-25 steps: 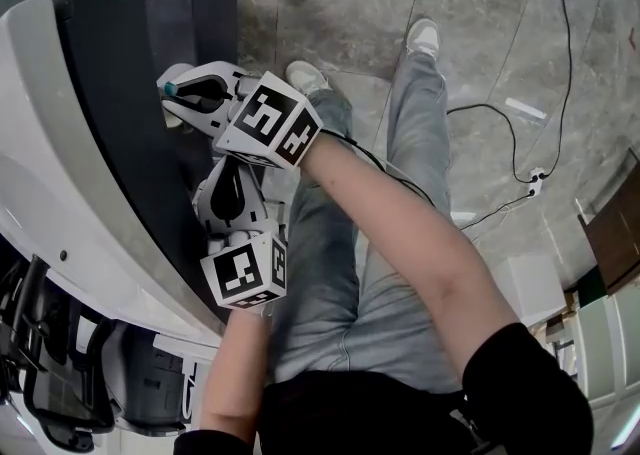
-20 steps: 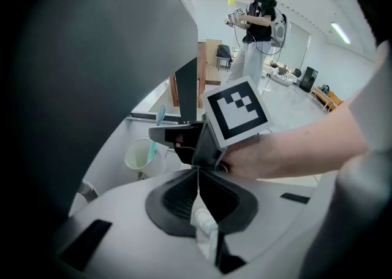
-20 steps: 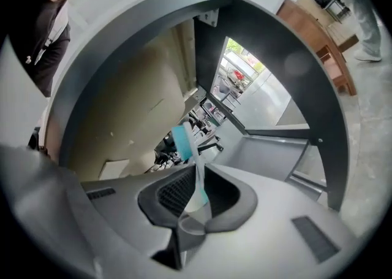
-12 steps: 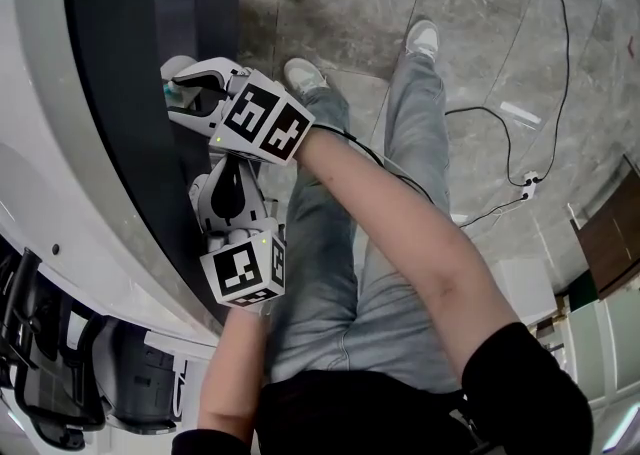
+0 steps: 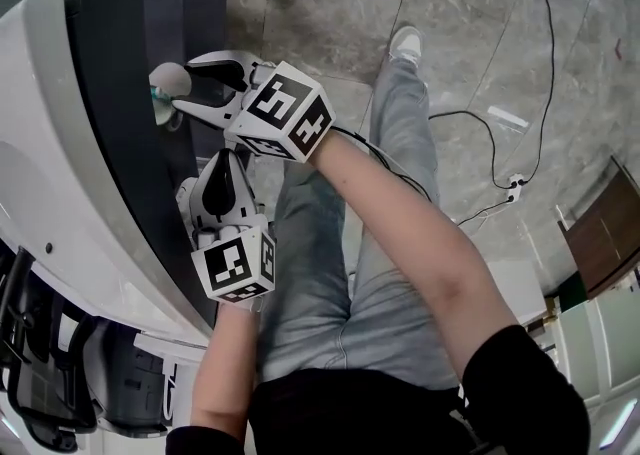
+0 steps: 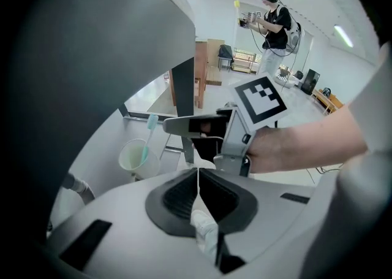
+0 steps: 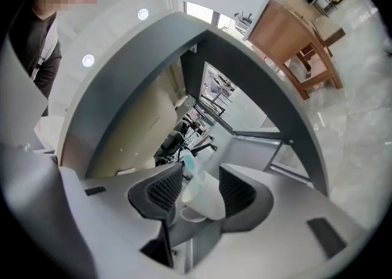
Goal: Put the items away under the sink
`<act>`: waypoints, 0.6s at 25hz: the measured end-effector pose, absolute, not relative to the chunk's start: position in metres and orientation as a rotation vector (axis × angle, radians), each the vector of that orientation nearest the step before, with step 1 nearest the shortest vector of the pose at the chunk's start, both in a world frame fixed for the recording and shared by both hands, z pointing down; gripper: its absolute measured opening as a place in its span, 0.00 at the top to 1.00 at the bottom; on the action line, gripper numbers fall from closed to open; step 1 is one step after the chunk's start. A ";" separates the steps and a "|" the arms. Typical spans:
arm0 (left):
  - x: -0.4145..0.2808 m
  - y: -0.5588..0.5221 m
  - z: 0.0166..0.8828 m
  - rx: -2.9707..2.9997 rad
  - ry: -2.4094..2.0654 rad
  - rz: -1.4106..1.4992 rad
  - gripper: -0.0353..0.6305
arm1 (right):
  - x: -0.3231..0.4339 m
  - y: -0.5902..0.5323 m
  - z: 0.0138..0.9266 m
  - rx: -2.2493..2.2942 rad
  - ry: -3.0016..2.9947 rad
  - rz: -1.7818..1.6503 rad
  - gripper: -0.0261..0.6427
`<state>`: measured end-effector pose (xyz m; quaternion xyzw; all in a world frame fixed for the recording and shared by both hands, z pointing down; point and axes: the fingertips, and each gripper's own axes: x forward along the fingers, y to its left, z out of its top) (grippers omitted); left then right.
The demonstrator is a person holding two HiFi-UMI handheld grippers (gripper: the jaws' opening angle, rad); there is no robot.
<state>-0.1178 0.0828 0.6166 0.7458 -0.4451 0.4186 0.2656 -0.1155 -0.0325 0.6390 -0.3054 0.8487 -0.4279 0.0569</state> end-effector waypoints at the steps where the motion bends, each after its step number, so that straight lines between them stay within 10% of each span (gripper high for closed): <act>1: -0.114 0.082 0.616 2.018 -1.203 1.124 0.91 | -0.106 -0.032 0.637 -0.944 2.574 -1.291 0.70; 15: -0.033 0.061 0.571 2.112 -1.227 0.967 0.91 | 0.033 -0.025 0.570 -1.247 2.627 -1.106 0.88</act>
